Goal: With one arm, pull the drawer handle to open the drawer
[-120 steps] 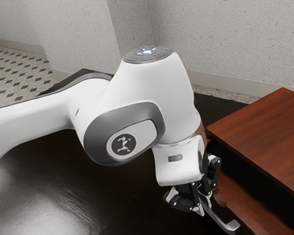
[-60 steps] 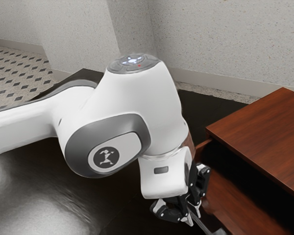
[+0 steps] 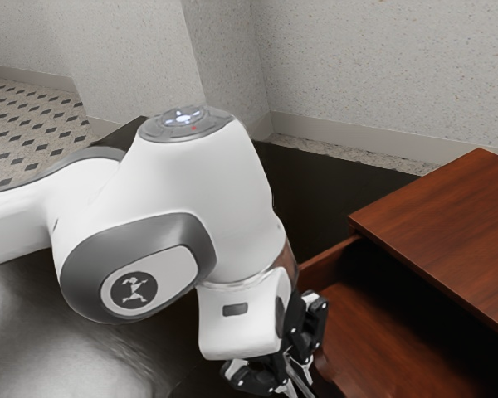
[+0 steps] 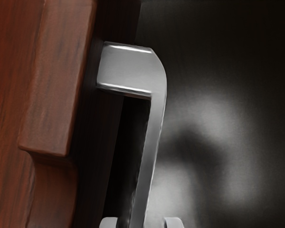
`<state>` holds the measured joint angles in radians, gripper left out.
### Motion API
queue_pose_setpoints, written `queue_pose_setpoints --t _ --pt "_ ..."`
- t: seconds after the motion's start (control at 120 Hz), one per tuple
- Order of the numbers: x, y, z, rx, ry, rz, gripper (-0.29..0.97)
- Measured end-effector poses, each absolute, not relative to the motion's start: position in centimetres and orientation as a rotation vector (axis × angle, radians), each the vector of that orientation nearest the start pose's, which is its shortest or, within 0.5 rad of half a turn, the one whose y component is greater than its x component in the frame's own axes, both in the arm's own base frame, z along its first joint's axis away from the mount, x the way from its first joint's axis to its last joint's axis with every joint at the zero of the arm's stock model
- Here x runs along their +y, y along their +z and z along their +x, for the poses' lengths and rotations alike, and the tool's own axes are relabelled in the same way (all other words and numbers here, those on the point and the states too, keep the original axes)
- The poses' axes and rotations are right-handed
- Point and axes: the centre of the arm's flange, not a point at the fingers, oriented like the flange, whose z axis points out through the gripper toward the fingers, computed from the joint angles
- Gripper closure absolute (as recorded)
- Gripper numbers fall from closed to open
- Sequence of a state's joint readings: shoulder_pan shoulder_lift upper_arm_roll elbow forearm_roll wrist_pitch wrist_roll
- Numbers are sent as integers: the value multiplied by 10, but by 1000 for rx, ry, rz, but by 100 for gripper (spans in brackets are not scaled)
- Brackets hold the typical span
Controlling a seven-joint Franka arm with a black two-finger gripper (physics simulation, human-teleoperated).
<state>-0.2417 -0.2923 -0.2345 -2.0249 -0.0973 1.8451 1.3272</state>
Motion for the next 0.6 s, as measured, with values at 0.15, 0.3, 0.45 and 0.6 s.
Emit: queue_pose_setpoints --t 0.15,0.3,0.45,0.6 --pt "-236 579 409 2421 -163 -1968 65" --pt "-232 576 397 2422 -156 -1975 63" --pt "-228 579 388 2416 -169 -1972 64" --pt "-228 587 384 2409 -193 -1963 67"
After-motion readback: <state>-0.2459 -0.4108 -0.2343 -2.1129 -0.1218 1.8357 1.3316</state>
